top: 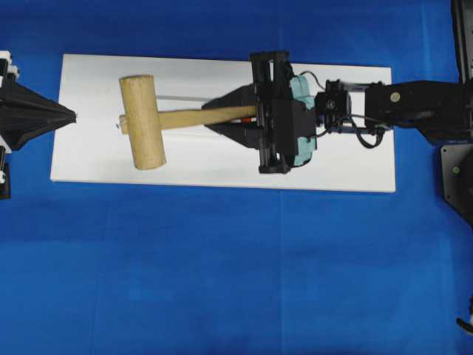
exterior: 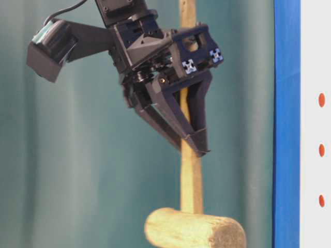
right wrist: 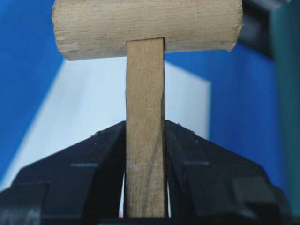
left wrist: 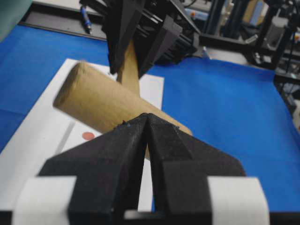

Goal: Hit the mark with a hammer.
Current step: 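Lift the mallet with the right gripper and carry it over the board, then move the left gripper to the mallet head and close around it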

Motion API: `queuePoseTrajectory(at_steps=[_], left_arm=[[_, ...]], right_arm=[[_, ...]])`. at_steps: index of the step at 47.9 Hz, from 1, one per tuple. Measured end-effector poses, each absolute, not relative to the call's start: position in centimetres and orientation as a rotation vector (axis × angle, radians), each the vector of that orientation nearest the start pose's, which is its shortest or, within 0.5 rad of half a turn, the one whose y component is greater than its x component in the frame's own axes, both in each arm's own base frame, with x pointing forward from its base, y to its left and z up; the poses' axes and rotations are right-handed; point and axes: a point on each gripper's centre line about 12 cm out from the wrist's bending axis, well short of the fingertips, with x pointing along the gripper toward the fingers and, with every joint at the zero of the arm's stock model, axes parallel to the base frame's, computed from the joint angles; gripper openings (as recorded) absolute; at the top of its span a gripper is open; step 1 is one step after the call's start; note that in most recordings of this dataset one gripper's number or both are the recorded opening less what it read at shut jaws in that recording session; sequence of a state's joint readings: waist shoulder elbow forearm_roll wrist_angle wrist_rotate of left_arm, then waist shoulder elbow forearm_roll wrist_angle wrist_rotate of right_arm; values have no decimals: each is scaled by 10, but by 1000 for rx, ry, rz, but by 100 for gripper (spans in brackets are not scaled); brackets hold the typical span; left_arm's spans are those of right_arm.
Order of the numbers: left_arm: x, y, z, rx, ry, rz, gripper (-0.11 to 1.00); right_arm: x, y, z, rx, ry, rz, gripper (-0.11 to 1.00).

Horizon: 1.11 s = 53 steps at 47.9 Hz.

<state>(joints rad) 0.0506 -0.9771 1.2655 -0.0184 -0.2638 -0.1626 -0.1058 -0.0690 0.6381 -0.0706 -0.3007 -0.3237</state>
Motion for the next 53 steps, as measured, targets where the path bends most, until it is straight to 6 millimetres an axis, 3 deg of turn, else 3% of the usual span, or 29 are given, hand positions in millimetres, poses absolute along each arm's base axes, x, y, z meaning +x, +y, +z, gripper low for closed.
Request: queuePoseTrajectory(at_steps=[9, 17, 42, 44, 49, 50, 51, 53], left_arm=[[190, 11, 256, -190, 19, 61, 2], [190, 11, 256, -210, 19, 59, 2], [190, 11, 256, -330, 16, 64, 2], [190, 11, 256, -336, 17, 66, 6], [190, 13, 255, -362, 20, 77, 33], [190, 13, 255, -362, 20, 77, 33], [190, 15, 255, -378, 18, 85, 45], [190, 16, 255, -395, 16, 93, 58]], right_arm=[[405, -43, 244, -632, 228, -17, 10], [406, -40, 249, -746, 186, -12, 10], [406, -40, 250, -774, 180, -10, 10], [406, -39, 250, -771, 180, -9, 10], [406, -38, 250, -774, 179, -7, 10], [407, -38, 250, -773, 179, -8, 10], [406, -38, 250, -773, 178, -8, 10], [406, -38, 250, -772, 178, -8, 10]])
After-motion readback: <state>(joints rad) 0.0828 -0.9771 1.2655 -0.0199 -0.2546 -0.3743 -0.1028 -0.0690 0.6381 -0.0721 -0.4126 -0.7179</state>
